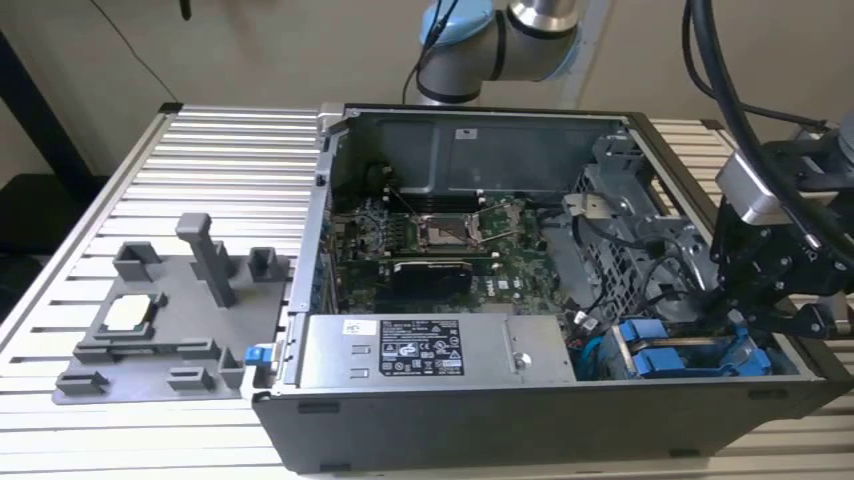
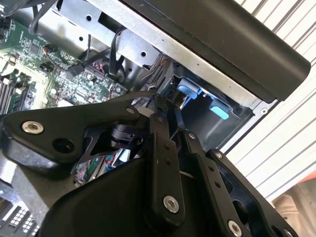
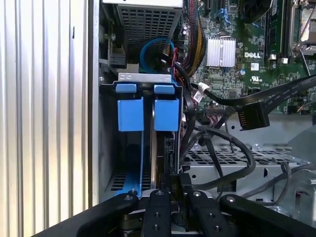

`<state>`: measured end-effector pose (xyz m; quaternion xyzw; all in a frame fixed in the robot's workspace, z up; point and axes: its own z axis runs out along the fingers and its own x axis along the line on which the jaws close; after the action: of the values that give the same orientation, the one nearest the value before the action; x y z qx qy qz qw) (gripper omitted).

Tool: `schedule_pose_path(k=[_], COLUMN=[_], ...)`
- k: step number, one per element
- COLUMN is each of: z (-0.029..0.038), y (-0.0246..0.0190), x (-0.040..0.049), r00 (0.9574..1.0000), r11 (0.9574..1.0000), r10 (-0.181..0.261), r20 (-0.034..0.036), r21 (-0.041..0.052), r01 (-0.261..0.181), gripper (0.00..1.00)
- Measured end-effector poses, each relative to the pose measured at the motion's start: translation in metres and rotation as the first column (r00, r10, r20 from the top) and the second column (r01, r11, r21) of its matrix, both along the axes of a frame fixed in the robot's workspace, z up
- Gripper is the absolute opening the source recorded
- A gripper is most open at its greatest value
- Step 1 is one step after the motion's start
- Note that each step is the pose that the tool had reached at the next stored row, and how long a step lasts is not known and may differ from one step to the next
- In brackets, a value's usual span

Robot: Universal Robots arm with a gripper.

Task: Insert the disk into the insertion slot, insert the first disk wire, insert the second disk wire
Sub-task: 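Insert the first disk wire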

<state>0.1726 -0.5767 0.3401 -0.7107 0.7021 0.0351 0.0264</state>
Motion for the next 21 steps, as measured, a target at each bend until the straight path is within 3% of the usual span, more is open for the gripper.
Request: schedule_pose_path(k=[21], z=[-0.0062], y=[0.0], x=[0.0], r00=[1.0], r11=[1.0], r10=[0.0], r20=[0.0], r21=[-0.0004], r01=[0.0], gripper=[0.19])
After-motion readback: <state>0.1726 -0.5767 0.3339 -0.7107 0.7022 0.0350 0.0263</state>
